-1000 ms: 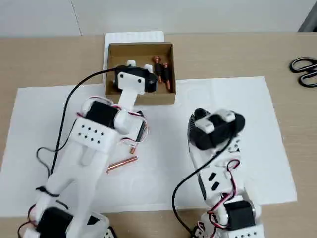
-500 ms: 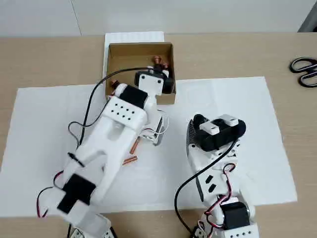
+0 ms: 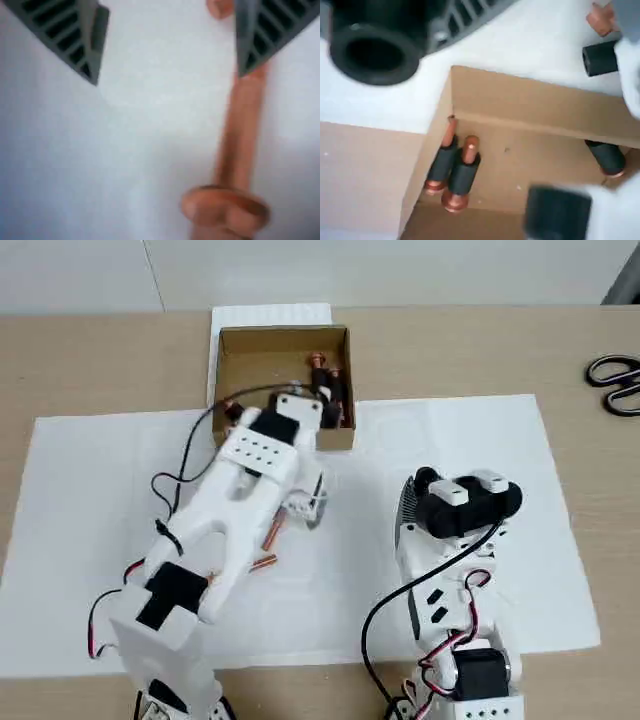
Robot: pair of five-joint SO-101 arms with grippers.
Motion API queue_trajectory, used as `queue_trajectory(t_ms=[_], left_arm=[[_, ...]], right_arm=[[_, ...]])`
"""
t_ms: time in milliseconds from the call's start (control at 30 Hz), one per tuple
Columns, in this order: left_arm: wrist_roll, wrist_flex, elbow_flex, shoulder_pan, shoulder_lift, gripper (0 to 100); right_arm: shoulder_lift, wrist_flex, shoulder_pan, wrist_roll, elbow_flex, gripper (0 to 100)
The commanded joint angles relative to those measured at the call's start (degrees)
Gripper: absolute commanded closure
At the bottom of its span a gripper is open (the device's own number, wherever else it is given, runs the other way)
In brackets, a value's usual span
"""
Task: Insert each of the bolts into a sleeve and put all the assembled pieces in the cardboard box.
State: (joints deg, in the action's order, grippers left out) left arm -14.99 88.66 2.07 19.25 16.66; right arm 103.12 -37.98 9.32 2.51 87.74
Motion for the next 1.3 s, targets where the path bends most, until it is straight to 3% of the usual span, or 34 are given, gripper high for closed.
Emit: queue_trajectory(t_ms=[0,433,733,933,1067,1200,1267], left_arm=[[0.26,1.05,4.00,-1.49,-0.35,83],[12.84,-4.92,4.00,-2.46,2.81,83],[12.75,-6.95,4.88,-4.75,10.37,83],[10.20,-12.84,6.90,-5.19,10.73,100],[10.11,-15.47,6.99,-5.19,10.81,99],[9.93,-13.71,7.96,-4.66,10.11,99],[9.93,-8.18,11.03,-4.04,8.35,99]], right_arm=[[0.92,1.63,-0.40,0.35,-0.35,99.2],[0.92,1.63,-0.48,0.35,-0.35,99.2],[0.84,1.27,-0.48,0.35,-0.26,99.2],[0.84,1.19,-0.48,0.35,-0.26,99.2],[0.84,1.19,-0.48,0.26,-0.26,99.2],[0.84,1.19,-0.48,0.18,-0.26,99.2],[0.84,1.19,-0.48,0.09,-0.26,99.2]])
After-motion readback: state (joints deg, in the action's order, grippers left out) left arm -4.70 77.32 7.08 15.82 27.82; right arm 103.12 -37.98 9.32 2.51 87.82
